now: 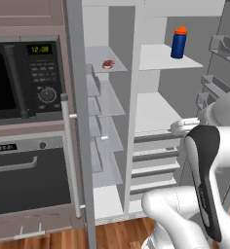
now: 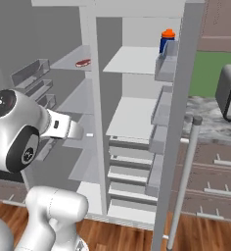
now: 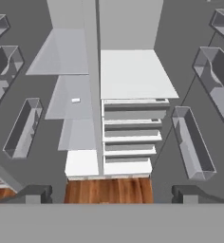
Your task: There's a steak in the fridge that needs to be moved to the freezer for freezing. Pick up the steak from the fridge, place it on any shelf in the freezer, and close the fridge and freezer doors when done.
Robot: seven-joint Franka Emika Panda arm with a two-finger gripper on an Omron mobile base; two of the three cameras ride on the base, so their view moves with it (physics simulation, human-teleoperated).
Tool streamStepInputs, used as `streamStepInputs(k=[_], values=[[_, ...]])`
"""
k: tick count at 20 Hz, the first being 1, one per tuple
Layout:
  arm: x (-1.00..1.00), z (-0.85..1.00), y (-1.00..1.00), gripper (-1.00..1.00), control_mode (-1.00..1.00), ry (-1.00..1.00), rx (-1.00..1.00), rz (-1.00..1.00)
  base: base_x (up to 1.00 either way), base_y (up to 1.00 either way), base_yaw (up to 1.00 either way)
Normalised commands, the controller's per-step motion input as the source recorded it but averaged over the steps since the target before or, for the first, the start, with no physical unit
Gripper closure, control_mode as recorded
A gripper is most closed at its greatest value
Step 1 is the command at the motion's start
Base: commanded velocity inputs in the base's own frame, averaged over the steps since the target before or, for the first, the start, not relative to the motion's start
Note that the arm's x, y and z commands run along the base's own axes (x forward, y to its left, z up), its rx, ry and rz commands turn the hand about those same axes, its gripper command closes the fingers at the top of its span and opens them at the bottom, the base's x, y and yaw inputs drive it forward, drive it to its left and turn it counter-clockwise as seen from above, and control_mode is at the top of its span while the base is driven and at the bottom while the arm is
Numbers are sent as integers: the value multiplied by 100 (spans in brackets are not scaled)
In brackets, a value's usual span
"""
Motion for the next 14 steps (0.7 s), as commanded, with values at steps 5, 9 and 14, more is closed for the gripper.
streamStepInputs(k=[5,9,14], values=[[0,0,0,-100,100,0,0,0,-40,-25,0],[0,0,0,-100,100,0,0,0,-46,2,0],[-3,-1,3,-100,-100,-1,0,0,-37,0,0]])
